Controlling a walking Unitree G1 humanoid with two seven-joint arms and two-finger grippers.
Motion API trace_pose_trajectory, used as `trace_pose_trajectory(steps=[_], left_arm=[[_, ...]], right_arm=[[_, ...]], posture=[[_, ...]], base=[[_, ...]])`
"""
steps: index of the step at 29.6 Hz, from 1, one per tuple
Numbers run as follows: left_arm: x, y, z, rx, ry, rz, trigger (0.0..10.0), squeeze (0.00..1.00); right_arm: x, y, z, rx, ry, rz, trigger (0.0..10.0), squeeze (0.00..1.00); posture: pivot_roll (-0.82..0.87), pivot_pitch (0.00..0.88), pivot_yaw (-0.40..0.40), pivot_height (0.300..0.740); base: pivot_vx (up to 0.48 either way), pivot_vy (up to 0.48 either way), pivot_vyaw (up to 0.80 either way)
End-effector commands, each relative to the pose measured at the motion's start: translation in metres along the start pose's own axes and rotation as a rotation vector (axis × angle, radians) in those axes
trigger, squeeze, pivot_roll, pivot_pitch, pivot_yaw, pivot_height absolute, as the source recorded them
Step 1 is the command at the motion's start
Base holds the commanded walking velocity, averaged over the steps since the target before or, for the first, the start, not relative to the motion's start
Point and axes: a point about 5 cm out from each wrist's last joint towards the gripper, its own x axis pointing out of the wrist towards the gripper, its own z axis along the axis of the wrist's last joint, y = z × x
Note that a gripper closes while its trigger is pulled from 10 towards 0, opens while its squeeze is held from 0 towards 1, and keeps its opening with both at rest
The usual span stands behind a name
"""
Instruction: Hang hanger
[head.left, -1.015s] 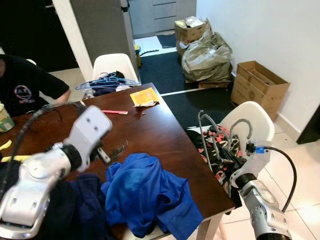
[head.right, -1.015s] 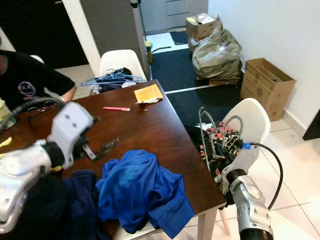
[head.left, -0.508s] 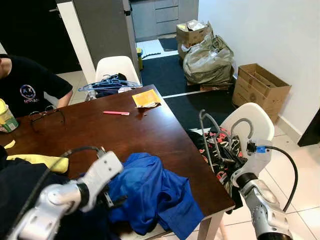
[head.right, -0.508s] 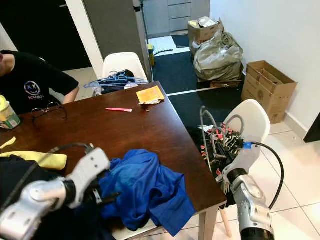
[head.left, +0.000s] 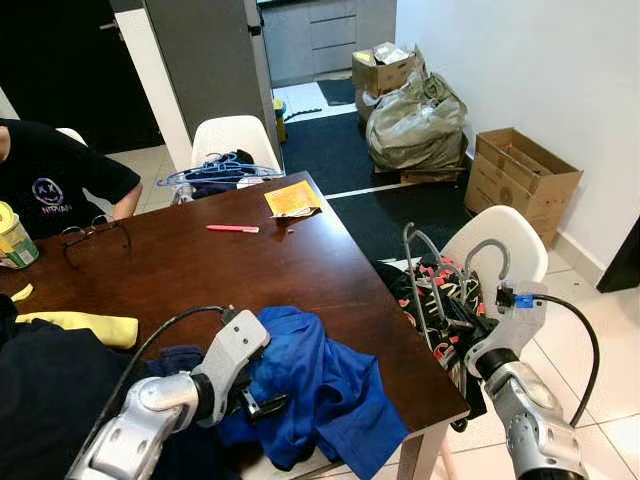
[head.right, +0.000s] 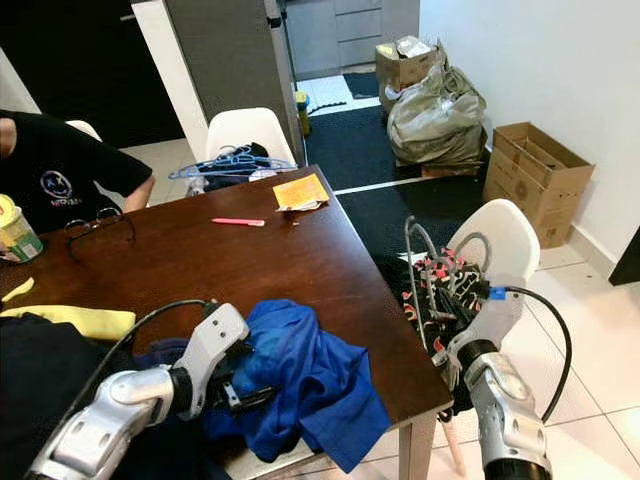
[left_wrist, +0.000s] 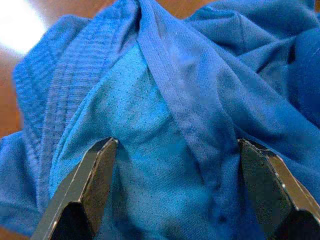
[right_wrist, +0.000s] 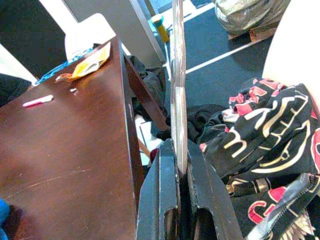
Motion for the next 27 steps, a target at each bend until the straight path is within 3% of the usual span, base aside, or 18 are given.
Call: trace_pose_trajectory(steps=[1,4,5,7,8,19,22,23,24,25,26,27], left_arm=[[0.003,0.0,-0.013,-0.015,0.051,0.013,10.0,0.0],[0.004,0.002,-0.02,-0.044,0.094,0.037,10.0,0.0],[0.005,0.003,-0.023,-0.056,0.11,0.038,3.3,0.0],[0.005,0.002,-0.024,-0.06,0.119,0.036,3.3,0.0],[0.006,0.002,-0.026,-0.07,0.128,0.028,0.0,0.0],[0.011,0.005,-0.03,-0.096,0.138,0.026,0.0,0.0],[0.011,0.009,-0.021,-0.182,0.047,0.039,0.0,0.0],[0.006,0.022,-0.008,-0.273,-0.067,0.09,0.0,0.0],[0.006,0.022,-0.008,-0.273,-0.067,0.09,0.0,0.0],[-0.001,0.036,0.006,-0.339,-0.176,0.138,0.0,0.0],[-0.001,0.036,0.006,-0.339,-0.176,0.138,0.0,0.0],[-0.013,0.056,0.025,-0.368,-0.296,0.201,0.0,0.0]], right_arm=[[-0.002,0.003,-0.002,0.011,-0.003,0.004,10.0,0.0],[-0.003,0.002,-0.002,0.011,-0.006,-0.001,10.0,0.0],[-0.003,0.002,-0.002,0.012,-0.006,-0.002,10.0,0.0],[-0.003,0.002,-0.002,0.012,-0.007,-0.003,10.0,0.0],[-0.003,0.002,-0.002,0.012,-0.007,-0.003,10.0,0.0],[-0.004,0.003,-0.002,0.014,-0.013,-0.012,10.0,0.0],[-0.004,0.003,-0.002,0.016,-0.014,-0.013,10.0,0.0],[-0.004,0.003,-0.002,0.017,-0.015,-0.013,10.0,0.0],[-0.004,0.003,-0.002,0.017,-0.015,-0.013,10.0,0.0],[-0.004,0.004,-0.003,0.018,-0.015,-0.013,10.0,0.0],[-0.004,0.004,-0.003,0.018,-0.015,-0.013,10.0,0.0],[-0.003,0.004,-0.003,0.019,-0.015,-0.014,10.0,0.0]], posture=[[-0.04,0.022,0.123,0.74],[-0.03,0.021,0.125,0.74],[-0.03,0.02,0.126,0.74],[-0.03,0.02,0.126,0.74],[-0.03,0.022,0.128,0.74],[-0.04,0.019,0.138,0.74],[-0.04,0.018,0.138,0.74],[-0.05,0.016,0.14,0.74],[-0.05,0.016,0.14,0.74],[-0.04,0.012,0.138,0.74],[-0.04,0.012,0.138,0.74],[-0.04,0.01,0.135,0.74]], base=[[0.0,0.0,0.0],[0.0,0.0,0.0],[0.0,0.0,0.0],[0.0,0.0,0.0],[0.0,0.0,0.0],[0.0,0.0,0.0],[0.0,0.0,0.0],[0.0,0.0,0.0],[0.0,0.0,0.0],[0.0,0.0,0.0],[0.0,0.0,0.0],[0.0,0.0,0.0]])
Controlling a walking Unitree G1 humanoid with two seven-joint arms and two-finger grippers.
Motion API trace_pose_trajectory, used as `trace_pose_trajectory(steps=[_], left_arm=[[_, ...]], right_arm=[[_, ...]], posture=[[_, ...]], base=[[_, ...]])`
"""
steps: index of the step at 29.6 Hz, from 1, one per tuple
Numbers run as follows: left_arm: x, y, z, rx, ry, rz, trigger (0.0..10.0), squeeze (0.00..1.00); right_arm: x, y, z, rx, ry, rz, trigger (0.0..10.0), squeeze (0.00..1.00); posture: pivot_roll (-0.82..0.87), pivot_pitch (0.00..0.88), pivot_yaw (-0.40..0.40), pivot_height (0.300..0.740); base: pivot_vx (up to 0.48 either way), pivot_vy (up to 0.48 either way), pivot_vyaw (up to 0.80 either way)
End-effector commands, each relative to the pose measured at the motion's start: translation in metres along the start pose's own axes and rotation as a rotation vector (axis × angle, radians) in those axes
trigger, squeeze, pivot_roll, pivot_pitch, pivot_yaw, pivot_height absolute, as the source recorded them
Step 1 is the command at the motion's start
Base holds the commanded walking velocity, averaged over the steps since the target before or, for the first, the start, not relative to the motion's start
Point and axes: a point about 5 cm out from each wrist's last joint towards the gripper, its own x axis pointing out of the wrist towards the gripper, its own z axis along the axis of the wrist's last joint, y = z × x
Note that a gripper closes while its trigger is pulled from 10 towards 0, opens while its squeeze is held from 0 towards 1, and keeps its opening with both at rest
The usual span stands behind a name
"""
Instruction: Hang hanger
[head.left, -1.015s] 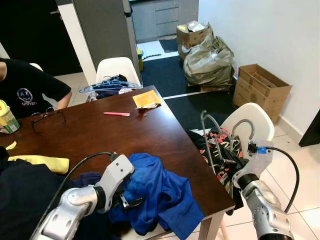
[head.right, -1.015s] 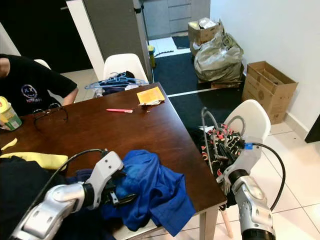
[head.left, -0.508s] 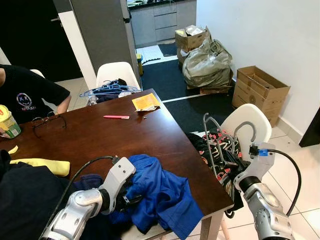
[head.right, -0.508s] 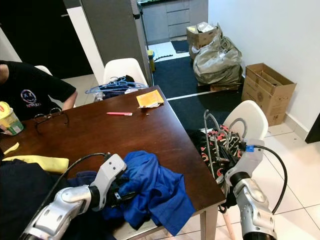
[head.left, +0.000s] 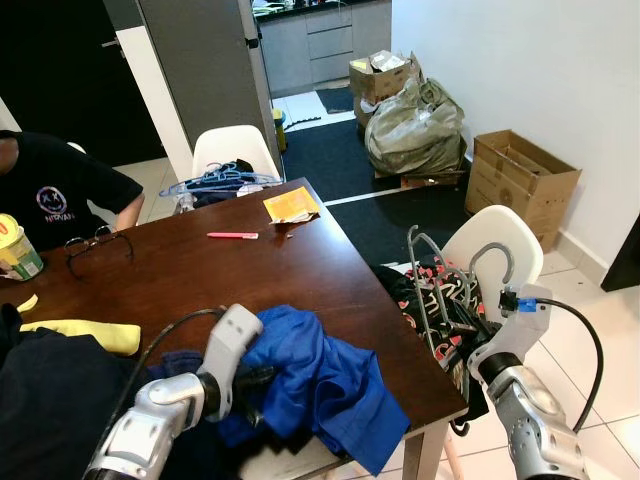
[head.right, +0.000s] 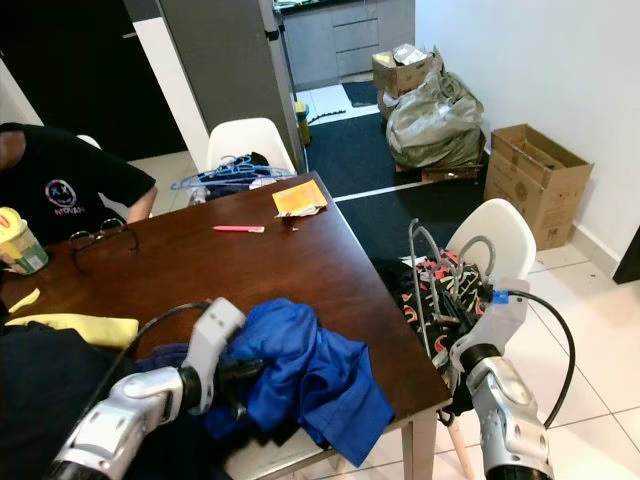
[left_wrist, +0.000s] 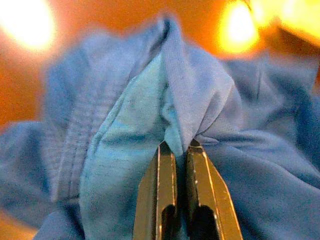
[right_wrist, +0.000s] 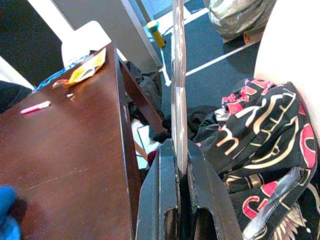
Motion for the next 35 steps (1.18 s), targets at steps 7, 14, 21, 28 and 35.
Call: trace_pose_trajectory(steps=[7,14,21,28,35], left_arm=[[-0.019,0.03,0.059,-0.05,-0.264,0.11,0.0,0.0],[-0.169,0.047,0.284,0.458,-1.001,0.624,0.0,0.0],[-0.247,0.031,0.307,0.732,-1.06,1.071,0.0,0.0],[-0.27,0.039,0.285,0.745,-0.952,1.307,0.0,0.0],[-0.266,0.065,0.222,0.474,-0.844,1.518,0.0,0.0]], right_arm=[[0.0,0.006,-0.002,0.021,-0.01,0.011,10.0,0.0],[0.001,0.008,-0.004,0.04,-0.006,0.022,10.0,0.0],[0.002,0.01,-0.005,0.05,0.004,0.036,10.0,0.0],[0.002,0.01,-0.006,0.057,0.011,0.047,10.0,0.0],[0.002,0.009,-0.006,0.062,0.02,0.055,10.0,0.0]], posture=[[-0.04,0.01,0.134,0.74],[-0.01,0.01,0.124,0.74],[0.02,0.017,0.099,0.74],[0.04,0.021,0.084,0.74],[0.04,0.023,0.068,0.74]], base=[[0.0,0.0,0.0],[0.0,0.0,0.0],[0.0,0.0,0.0],[0.0,0.0,0.0],[0.0,0.0,0.0]])
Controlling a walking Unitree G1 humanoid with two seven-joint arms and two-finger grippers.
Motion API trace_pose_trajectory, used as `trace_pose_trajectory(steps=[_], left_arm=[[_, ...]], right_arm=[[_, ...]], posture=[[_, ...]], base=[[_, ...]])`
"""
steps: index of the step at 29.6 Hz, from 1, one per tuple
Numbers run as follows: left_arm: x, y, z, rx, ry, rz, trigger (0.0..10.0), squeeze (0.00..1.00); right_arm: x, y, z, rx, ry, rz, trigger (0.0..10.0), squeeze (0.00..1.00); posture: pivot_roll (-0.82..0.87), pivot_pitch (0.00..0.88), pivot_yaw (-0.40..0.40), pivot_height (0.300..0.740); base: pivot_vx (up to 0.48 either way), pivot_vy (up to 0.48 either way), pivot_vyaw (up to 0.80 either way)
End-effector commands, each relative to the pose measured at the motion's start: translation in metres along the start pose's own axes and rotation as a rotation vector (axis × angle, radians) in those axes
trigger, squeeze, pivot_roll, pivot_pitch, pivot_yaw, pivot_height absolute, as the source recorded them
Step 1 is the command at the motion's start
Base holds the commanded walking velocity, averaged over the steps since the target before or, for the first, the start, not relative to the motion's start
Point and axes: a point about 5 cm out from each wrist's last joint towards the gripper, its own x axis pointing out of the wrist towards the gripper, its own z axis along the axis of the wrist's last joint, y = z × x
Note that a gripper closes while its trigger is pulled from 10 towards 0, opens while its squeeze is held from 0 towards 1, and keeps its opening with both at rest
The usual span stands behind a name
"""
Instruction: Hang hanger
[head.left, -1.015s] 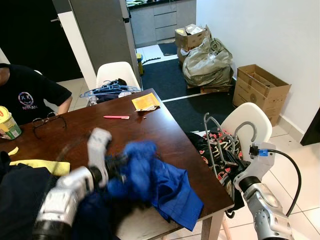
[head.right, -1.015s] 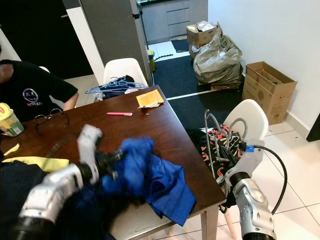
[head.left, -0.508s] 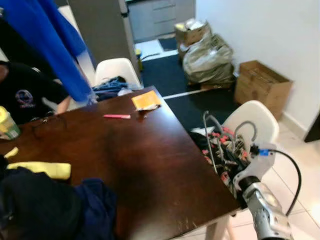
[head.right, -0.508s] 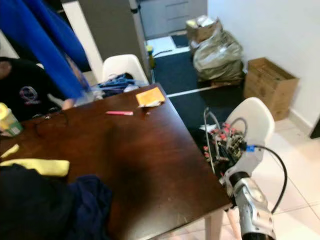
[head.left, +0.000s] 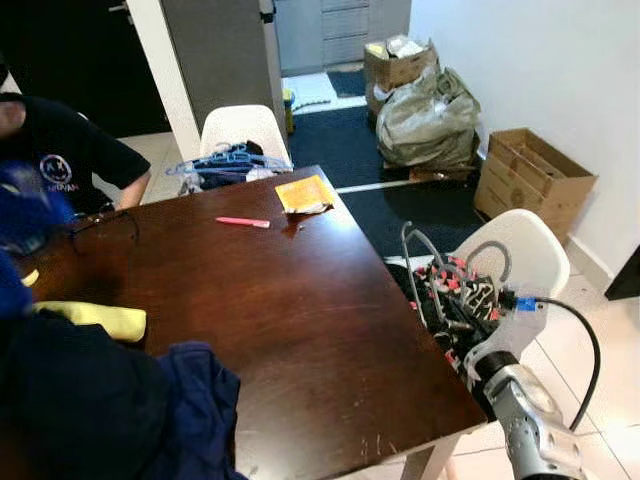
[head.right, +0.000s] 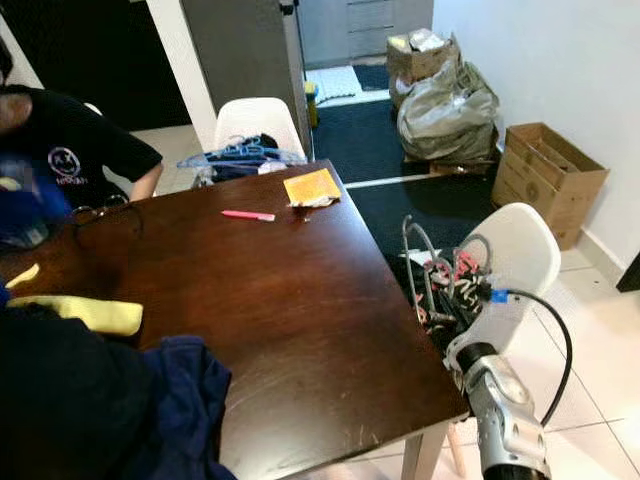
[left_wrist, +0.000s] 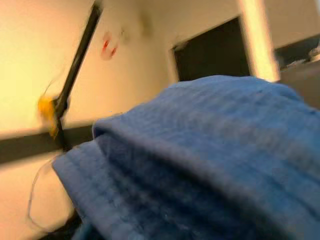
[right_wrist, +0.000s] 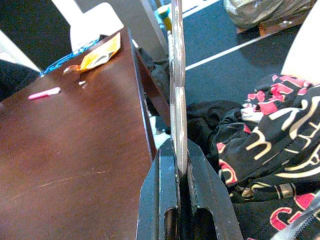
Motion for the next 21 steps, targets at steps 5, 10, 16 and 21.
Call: trace_pose_trajectory(steps=[5,10,16,21], left_arm=[[-0.024,0.002,-0.035,0.041,0.134,0.109,0.0,0.0],[-0.044,0.0,-0.063,0.062,0.253,0.126,0.0,0.0],[-0.073,-0.017,-0.09,0.026,0.386,0.087,0.0,0.0],[-0.134,-0.067,-0.109,-0.074,0.572,-0.087,0.0,0.0]], right_arm=[[0.001,0.004,-0.006,0.038,0.025,0.028,10.0,0.0],[0.002,0.003,-0.005,0.037,0.027,0.028,10.0,0.0],[0.003,0.003,-0.004,0.037,0.027,0.028,10.0,0.0],[0.004,0.003,-0.004,0.035,0.029,0.029,10.0,0.0]], posture=[[0.04,0.022,0.068,0.74],[0.04,0.022,0.068,0.74],[0.03,0.021,0.07,0.74],[0.03,0.024,0.071,0.74]], base=[[0.0,0.0,0.0],[0.0,0.0,0.0],[0.0,0.0,0.0],[0.0,0.0,0.0]])
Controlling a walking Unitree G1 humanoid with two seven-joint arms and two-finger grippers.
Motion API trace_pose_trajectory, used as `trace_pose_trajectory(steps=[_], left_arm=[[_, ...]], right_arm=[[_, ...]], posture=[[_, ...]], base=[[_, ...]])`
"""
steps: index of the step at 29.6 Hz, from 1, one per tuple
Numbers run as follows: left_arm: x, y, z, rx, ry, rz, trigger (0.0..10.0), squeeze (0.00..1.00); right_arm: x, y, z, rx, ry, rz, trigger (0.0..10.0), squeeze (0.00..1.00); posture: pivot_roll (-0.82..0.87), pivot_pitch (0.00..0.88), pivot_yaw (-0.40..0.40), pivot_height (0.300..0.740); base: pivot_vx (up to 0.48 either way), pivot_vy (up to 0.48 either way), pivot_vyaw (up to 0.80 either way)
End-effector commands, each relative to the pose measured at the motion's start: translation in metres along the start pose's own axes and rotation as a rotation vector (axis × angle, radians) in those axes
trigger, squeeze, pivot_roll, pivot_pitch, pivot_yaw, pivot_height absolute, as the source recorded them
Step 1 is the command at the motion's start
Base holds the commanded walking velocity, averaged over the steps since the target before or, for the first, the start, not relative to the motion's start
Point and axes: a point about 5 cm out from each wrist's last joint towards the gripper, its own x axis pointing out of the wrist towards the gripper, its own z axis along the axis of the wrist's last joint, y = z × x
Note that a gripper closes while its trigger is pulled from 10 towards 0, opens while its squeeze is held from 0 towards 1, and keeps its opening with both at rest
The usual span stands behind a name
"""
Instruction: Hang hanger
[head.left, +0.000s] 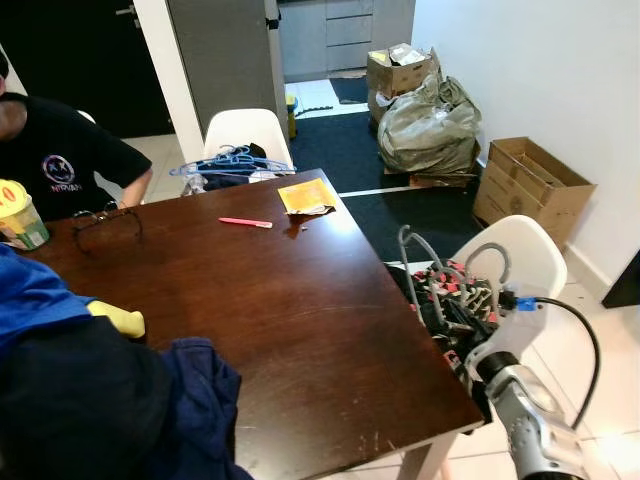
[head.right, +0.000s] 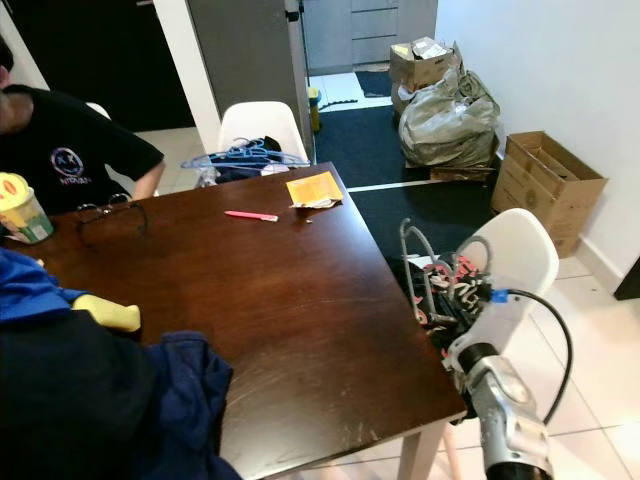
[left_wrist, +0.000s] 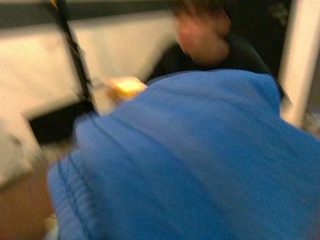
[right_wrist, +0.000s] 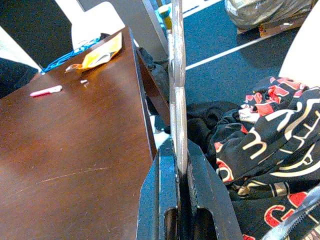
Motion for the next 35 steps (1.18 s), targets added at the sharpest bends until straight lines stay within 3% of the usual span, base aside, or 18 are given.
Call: trace_pose_trajectory(steps=[1,2,3,6,9,10,11,15,17,18,20,21,23,24,28,33,34,35], left_arm=[[-0.016,-0.021,-0.01,-0.011,0.055,-0.09,0.0,0.0],[-0.03,-0.034,-0.019,-0.006,0.089,-0.155,0.0,0.0],[-0.03,-0.034,-0.019,-0.006,0.089,-0.155,0.0,0.0],[-0.055,-0.053,-0.038,0.016,0.17,-0.254,0.0,0.0],[-0.059,-0.056,-0.044,0.026,0.198,-0.273,0.0,0.0],[-0.062,-0.059,-0.048,0.032,0.213,-0.308,3.8,0.67],[-0.062,-0.062,-0.046,0.051,0.191,-0.336,10.0,1.0],[-0.063,-0.066,-0.041,0.065,0.155,-0.373,10.0,1.0],[-0.061,-0.069,-0.032,0.073,0.102,-0.392,10.0,1.0],[-0.058,-0.072,-0.019,0.103,0.022,-0.411,10.0,1.0],[-0.058,-0.072,-0.019,0.103,0.022,-0.411,10.0,1.0],[-0.056,-0.075,-0.004,0.132,-0.062,-0.426,10.0,1.0],[-0.056,-0.075,-0.004,0.132,-0.062,-0.426,10.0,1.0],[-0.055,-0.079,0.014,0.165,-0.157,-0.446,10.0,1.0],[-0.062,-0.089,0.04,0.21,-0.295,-0.495,10.0,1.0],[-0.065,-0.093,0.046,0.218,-0.328,-0.522,10.0,1.0],[-0.071,-0.106,0.044,0.164,-0.29,-0.638,10.0,1.0],[-0.071,-0.106,0.044,0.164,-0.29,-0.638,10.0,1.0]], right_arm=[[0.004,0.008,-0.003,0.035,0.011,0.03,10.0,0.0],[0.004,0.008,-0.003,0.035,0.011,0.03,10.0,0.0],[0.004,0.008,-0.003,0.035,0.011,0.03,10.0,0.0],[0.005,0.009,-0.003,0.037,0.009,0.031,10.0,0.0],[0.005,0.009,-0.003,0.037,0.009,0.03,10.0,0.0],[0.004,0.009,-0.003,0.037,0.008,0.03,10.0,0.0],[0.005,0.009,-0.003,0.038,0.008,0.03,10.0,0.0],[0.005,0.009,-0.002,0.037,0.008,0.03,10.0,0.0],[0.005,0.009,-0.002,0.037,0.008,0.03,10.0,0.0],[0.005,0.009,-0.002,0.037,0.007,0.03,10.0,0.0],[0.005,0.009,-0.002,0.037,0.007,0.03,10.0,0.0],[0.005,0.009,-0.002,0.038,0.006,0.03,10.0,0.0],[0.005,0.009,-0.002,0.038,0.006,0.03,10.0,0.0],[0.005,0.009,-0.002,0.037,0.006,0.031,10.0,0.0],[0.005,0.009,-0.002,0.037,0.006,0.031,10.0,0.0],[0.005,0.009,-0.002,0.038,0.006,0.031,10.0,0.0],[0.005,0.009,-0.002,0.038,0.006,0.032,10.0,0.0],[0.005,0.009,-0.002,0.038,0.006,0.032,10.0,0.0]], posture=[[0.03,0.024,0.071,0.74],[0.03,0.024,0.071,0.74],[0.03,0.024,0.071,0.74],[0.04,0.026,0.075,0.74],[0.04,0.026,0.075,0.74],[0.04,0.031,0.072,0.74],[0.04,0.024,0.071,0.74],[0.04,0.024,0.071,0.74],[0.04,0.026,0.075,0.74],[0.04,0.026,0.075,0.74],[0.04,0.026,0.075,0.74],[0.04,0.025,0.075,0.74],[0.04,0.025,0.075,0.74],[0.03,0.025,0.077,0.74],[0.03,0.028,0.076,0.74],[0.03,0.028,0.076,0.74],[0.03,0.028,0.077,0.74],[0.03,0.028,0.077,0.74]], base=[[0.0,0.0,0.0],[0.0,0.0,0.0],[0.0,0.0,0.0],[0.0,0.0,0.0],[0.0,0.0,0.0],[0.0,0.0,0.0],[0.0,0.0,0.0],[0.0,0.0,0.0],[0.0,0.0,0.0],[0.0,0.0,0.0],[0.0,0.0,0.0],[0.0,0.0,0.0],[0.0,0.0,0.0],[0.0,0.0,0.0],[0.0,0.0,0.0],[0.0,0.0,0.0],[0.0,0.0,0.0],[0.0,0.0,0.0]])
